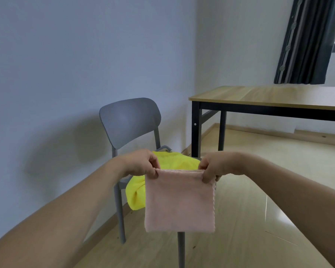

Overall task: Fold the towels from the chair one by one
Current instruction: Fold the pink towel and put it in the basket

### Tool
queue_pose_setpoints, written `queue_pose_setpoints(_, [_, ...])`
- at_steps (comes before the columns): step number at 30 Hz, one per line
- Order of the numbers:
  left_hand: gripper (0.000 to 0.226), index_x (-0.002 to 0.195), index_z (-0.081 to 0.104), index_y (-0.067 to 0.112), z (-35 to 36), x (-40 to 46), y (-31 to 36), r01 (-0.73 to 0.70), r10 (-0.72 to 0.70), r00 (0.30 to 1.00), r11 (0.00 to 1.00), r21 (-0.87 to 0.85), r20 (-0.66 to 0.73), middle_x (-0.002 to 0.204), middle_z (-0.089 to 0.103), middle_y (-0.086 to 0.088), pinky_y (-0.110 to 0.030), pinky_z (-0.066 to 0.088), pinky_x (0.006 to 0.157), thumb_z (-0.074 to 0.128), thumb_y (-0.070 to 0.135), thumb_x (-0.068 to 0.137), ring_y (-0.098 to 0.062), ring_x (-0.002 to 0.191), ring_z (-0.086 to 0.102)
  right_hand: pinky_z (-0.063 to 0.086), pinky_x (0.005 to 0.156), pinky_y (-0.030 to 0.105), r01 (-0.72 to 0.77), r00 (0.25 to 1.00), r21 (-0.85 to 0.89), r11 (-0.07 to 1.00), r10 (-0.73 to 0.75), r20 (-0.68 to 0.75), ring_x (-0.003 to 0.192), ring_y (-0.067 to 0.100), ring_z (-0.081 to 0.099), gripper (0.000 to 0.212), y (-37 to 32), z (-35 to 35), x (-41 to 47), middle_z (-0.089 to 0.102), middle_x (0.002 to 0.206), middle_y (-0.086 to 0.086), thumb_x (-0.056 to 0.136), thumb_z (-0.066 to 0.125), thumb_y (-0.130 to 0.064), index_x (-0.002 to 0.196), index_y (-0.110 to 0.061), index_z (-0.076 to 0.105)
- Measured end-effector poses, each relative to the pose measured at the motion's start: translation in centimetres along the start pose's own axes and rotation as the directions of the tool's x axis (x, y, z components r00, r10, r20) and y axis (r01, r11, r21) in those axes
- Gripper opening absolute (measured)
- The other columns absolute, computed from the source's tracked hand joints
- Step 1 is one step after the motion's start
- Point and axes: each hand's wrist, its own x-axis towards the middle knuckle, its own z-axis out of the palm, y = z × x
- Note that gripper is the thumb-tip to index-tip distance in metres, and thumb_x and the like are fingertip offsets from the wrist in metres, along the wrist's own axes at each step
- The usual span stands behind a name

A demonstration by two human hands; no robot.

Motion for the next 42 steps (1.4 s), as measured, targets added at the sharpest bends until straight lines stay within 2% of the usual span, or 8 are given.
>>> queue_pose_setpoints(4, [0.014, 0.076, 0.058, 0.02, -0.1, 1.0, -0.6, -0.016, 0.025, 0.953, 0.999, 0.031, -0.303, 0.082, 0.063, 0.001, -0.026, 0.045, 0.065, 0.065, 0.01, 0.081, -0.017, 0.081, 0.058, 0.033, 0.053, 0.021, 0.082, 0.938, 0.026, 0.996, -0.068, -0.34, 0.063, 0.013, 0.042, 0.017, 0.0, -0.3, 1.8, 0.047, 0.069, -0.001, 0.081, 0.06, -0.012, 0.067, -0.016, 0.05])
queue_pose_setpoints(9, [0.015, 0.079, 0.047, 0.02, 1.0, 2.0, -2.1, -0.252, 0.238, 0.785, 0.966, 0.056, -0.572, 0.096, 0.069, 0.003, -0.037, 0.05, 0.072, 0.051, 0.006, 0.082, -0.021, 0.085, 0.061, 0.043, 0.059, 0.029, 0.218, 0.643, -0.098, 0.971, -0.218, -0.734, 0.071, 0.018, 0.052, 0.004, 1.3, 0.9, 4.9, 0.057, 0.081, 0.001, 0.079, 0.055, -0.01, 0.079, -0.01, 0.059])
queue_pose_setpoints(12, [0.017, 0.084, 0.042, 0.027, 4.0, 3.2, -5.0, -0.212, 0.275, 0.862, 0.959, 0.19, -0.426, 0.103, 0.067, -0.003, -0.043, 0.051, 0.076, 0.049, 0.012, 0.085, -0.027, 0.09, 0.06, 0.047, 0.064, 0.035, 0.165, 0.727, -0.146, 0.975, -0.22, -0.651, 0.078, 0.027, 0.059, 0.012, 3.4, 4.0, 7.1, 0.063, 0.085, 0.007, 0.078, 0.055, -0.009, 0.087, -0.01, 0.063])
queue_pose_setpoints(18, [0.006, 0.097, 0.043, 0.021, 12.0, 2.8, -9.0, -0.148, 0.159, 0.987, 0.921, 0.361, 0.0, 0.103, 0.063, -0.008, -0.031, 0.034, 0.061, 0.043, 0.019, 0.091, -0.029, 0.089, 0.058, 0.036, 0.058, 0.022, 0.039, 0.985, -0.089, 0.995, -0.053, -0.162, 0.077, 0.016, 0.049, 0.024, 7.4, 10.6, 8.9, 0.048, 0.074, -0.009, 0.077, 0.059, -0.016, 0.064, -0.029, 0.043])
queue_pose_setpoints(24, [0.003, 0.087, 0.054, 0.019, 10.5, 5.6, -9.2, -0.032, 0.005, 0.98, 0.991, -0.133, -0.201, 0.081, 0.058, 0.004, -0.026, 0.039, 0.06, 0.053, 0.02, 0.089, -0.016, 0.076, 0.053, 0.034, 0.056, 0.019, -0.02, 0.985, 0.044, 0.999, 0.028, -0.172, 0.083, 0.016, 0.049, 0.012, 6.4, 7.6, 9.7, 0.051, 0.082, -0.005, 0.084, 0.062, -0.017, 0.079, -0.023, 0.053])
queue_pose_setpoints(33, [0.014, 0.084, 0.052, 0.013, 12.1, 11.4, -9.6, 0.104, -0.337, 0.889, 0.808, -0.58, -0.31, 0.081, 0.052, 0.0, -0.03, 0.036, 0.06, 0.049, 0.024, 0.093, -0.015, 0.072, 0.047, 0.047, 0.072, 0.034, -0.245, 0.926, 0.499, 0.831, 0.352, -0.133, 0.1, 0.025, 0.05, 0.024, 6.8, 6.7, 14.6, 0.051, 0.11, 0.009, 0.092, 0.051, -0.028, 0.109, -0.011, 0.053])
queue_pose_setpoints(38, [0.01, 0.093, 0.052, 0.018, 13.4, 13.9, -9.8, 0.152, -0.358, 0.847, 0.872, -0.465, -0.394, 0.102, 0.054, -0.003, -0.034, 0.04, 0.074, 0.047, 0.026, 0.095, -0.026, 0.098, 0.049, 0.051, 0.084, 0.036, -0.281, 0.883, 0.626, 0.727, 0.451, -0.127, 0.088, 0.021, 0.05, 0.03, 6.9, 8.1, 16.9, 0.05, 0.097, 0.009, 0.099, 0.038, -0.023, 0.12, -0.003, 0.048])
queue_pose_setpoints(42, [0.016, 0.107, 0.049, 0.024, 13.5, 14.5, -9.4, 0.303, -0.42, 0.844, 0.887, -0.348, -0.334, 0.116, 0.052, -0.005, -0.041, 0.041, 0.09, 0.039, 0.032, 0.097, -0.032, 0.11, 0.043, 0.038, 0.052, 0.02, -0.118, 0.89, 0.692, 0.713, 0.385, -0.245, 0.058, 0.008, 0.043, 0.024, 7.6, 9.3, 17.5, 0.049, 0.073, -0.001, 0.094, 0.047, -0.013, 0.107, 0.001, 0.062])
